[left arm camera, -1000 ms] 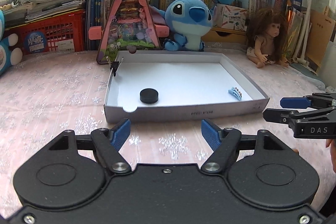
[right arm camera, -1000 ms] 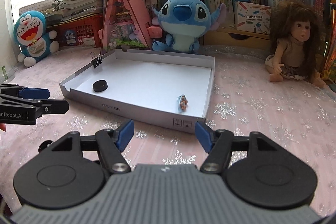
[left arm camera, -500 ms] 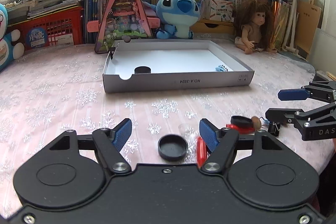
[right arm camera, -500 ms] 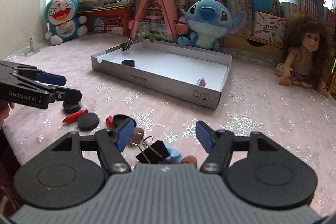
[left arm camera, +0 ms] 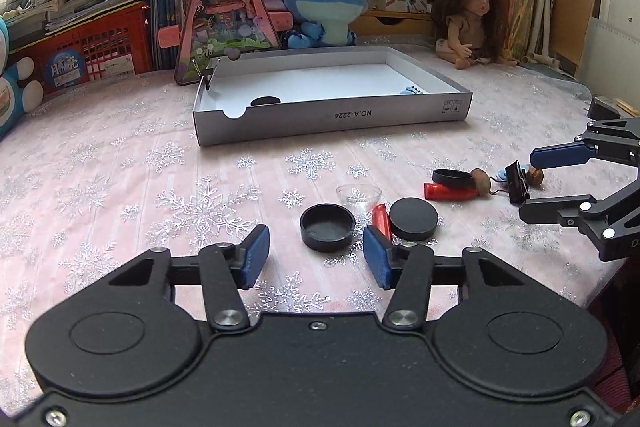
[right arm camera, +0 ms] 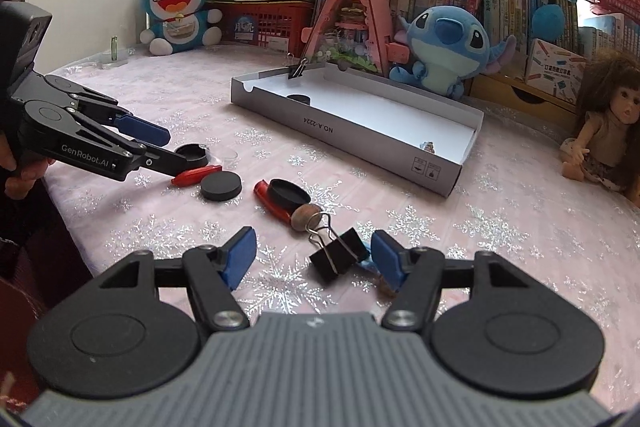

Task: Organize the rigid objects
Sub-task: 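Grasp the black lid with the left gripper while the right grasps the binder clip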

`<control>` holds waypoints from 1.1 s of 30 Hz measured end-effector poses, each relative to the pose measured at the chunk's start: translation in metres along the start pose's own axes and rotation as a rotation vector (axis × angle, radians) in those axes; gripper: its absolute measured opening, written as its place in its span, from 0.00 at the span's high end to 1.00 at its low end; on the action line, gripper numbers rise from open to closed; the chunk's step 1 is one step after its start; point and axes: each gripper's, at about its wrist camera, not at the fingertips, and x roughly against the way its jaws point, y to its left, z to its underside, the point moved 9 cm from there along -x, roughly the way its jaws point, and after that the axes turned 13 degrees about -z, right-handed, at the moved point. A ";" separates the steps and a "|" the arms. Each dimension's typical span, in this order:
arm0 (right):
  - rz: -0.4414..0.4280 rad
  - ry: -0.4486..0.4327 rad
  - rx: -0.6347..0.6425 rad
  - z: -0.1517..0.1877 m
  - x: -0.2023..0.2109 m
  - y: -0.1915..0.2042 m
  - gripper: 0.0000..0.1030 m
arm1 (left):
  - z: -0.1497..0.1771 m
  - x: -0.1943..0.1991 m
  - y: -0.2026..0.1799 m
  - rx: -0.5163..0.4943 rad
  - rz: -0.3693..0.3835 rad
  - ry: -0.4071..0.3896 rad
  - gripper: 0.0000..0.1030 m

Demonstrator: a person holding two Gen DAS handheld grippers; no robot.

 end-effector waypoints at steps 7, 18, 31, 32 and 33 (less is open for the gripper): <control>0.052 0.038 0.002 0.005 -0.009 -0.012 0.42 | -0.001 -0.007 -0.001 -0.002 -0.015 0.003 0.62; 0.054 0.038 0.002 0.004 -0.010 -0.010 0.58 | -0.004 -0.016 0.000 0.019 -0.022 0.007 0.62; 0.078 0.026 -0.081 0.008 -0.016 -0.008 0.45 | -0.005 -0.019 -0.002 0.022 -0.043 -0.013 0.68; 0.090 0.021 -0.087 0.008 -0.015 -0.009 0.41 | -0.005 -0.019 -0.002 0.022 -0.044 -0.014 0.68; 0.095 0.020 -0.091 0.009 -0.014 -0.010 0.41 | -0.005 -0.019 -0.002 0.024 -0.045 -0.015 0.68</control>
